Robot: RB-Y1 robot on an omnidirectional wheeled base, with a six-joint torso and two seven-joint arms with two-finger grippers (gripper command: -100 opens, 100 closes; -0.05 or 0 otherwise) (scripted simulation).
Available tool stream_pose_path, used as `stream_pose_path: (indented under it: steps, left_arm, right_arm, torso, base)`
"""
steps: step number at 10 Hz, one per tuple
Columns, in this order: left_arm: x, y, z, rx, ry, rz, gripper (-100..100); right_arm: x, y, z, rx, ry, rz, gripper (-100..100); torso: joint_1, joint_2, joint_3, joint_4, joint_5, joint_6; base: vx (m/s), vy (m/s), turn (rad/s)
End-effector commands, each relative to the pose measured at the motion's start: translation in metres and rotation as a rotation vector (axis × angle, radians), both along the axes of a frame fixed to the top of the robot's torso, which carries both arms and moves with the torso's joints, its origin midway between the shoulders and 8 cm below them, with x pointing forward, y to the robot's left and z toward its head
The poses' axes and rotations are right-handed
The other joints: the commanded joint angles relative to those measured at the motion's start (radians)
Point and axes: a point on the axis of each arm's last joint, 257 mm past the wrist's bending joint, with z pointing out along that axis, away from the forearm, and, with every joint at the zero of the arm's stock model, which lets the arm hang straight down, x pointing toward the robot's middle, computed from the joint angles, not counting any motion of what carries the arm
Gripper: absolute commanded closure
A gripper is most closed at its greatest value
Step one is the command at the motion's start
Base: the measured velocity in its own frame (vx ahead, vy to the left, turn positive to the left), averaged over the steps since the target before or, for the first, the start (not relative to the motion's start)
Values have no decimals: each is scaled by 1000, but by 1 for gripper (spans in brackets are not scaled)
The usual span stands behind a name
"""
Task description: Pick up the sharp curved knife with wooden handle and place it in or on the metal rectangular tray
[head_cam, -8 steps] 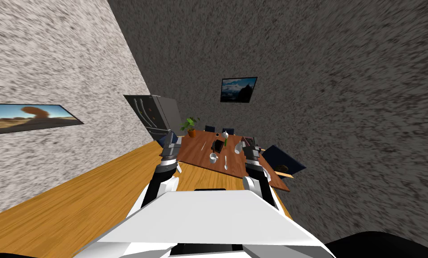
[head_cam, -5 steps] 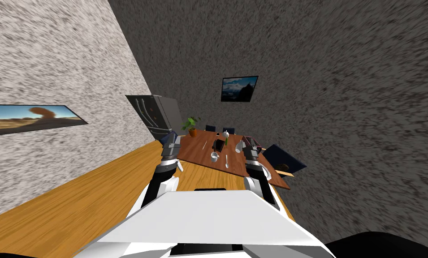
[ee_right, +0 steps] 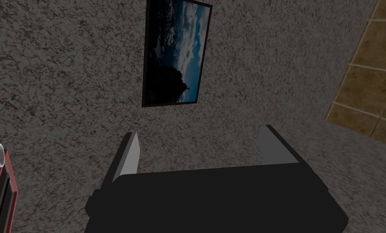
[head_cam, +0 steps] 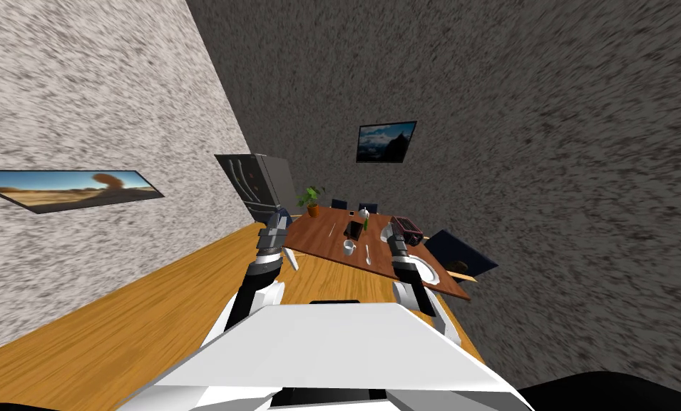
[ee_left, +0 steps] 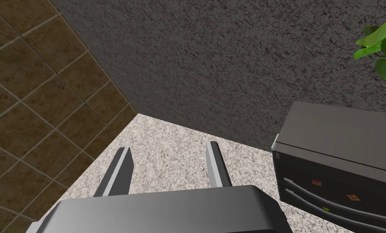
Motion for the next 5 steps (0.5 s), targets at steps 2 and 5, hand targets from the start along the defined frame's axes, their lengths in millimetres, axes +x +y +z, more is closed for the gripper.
stream_pose_path:
  steps: [2,5]
  left_arm:
    - [0,0,0,0,0,0,0]
    - [0,0,0,0,0,0,0]
  right_arm:
    - [8,-13,-24,-93,57,-47,-100]
    - [16,-32,-52,-205,124,-105,-100]
  torso:
    - [-2,0,0,0,0,0]
    - [-4,-1,0,0,-1,0]
  base:
    - [-27,119,30]
    - [-17,119,55]
